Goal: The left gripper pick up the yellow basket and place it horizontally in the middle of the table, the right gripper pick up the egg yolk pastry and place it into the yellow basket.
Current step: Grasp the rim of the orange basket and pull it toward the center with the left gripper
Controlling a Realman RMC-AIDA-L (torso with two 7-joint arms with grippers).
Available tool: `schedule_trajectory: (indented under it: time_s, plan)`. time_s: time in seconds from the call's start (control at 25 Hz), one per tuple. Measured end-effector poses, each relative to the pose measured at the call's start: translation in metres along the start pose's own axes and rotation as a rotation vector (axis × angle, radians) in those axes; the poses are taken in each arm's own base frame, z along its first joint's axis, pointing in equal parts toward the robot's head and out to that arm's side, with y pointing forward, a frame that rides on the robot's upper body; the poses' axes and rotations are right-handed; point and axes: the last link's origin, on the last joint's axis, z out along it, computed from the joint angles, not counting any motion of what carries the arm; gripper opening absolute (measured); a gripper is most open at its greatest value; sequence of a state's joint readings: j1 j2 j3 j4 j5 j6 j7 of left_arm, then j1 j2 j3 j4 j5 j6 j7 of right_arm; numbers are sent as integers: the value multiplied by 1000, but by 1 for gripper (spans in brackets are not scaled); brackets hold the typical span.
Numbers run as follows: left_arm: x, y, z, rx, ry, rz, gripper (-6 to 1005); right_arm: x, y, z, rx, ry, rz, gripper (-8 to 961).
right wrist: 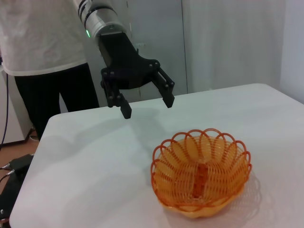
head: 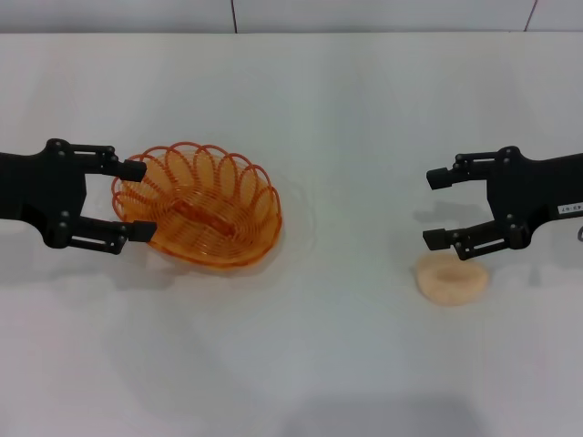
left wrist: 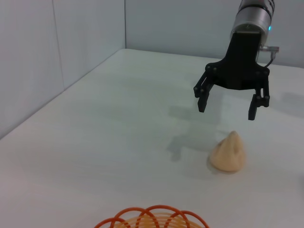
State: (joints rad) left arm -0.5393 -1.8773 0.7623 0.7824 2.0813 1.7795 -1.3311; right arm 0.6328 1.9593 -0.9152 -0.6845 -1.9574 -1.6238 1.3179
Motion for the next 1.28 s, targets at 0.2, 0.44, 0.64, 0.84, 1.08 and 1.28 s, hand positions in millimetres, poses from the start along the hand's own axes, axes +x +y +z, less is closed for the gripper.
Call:
schedule_trajectory:
  time_s: [0.2, 0.44, 0.64, 0.84, 1.08, 1.28]
  plan:
    - [-1, -1, 0, 8, -3, 1, 796, 1, 1, 2, -2, -2, 4, 841]
    - [-1, -1, 0, 8, -4, 1, 796, 2, 3, 4, -4, -8, 8, 842]
    - [3, -3, -1, 18, -7, -43, 797, 3, 4, 2, 7, -15, 10, 842]
    - [29, -9, -13, 104, -56, -222, 796, 7, 4, -5, 53, -18, 5, 842]
    - [41, -19, -32, 293, -196, -515, 795, 12, 11, -7, 74, -27, -26, 842]
    - [40, -32, -37, 393, -325, -644, 794, 15, 15, -7, 65, -30, -39, 841]
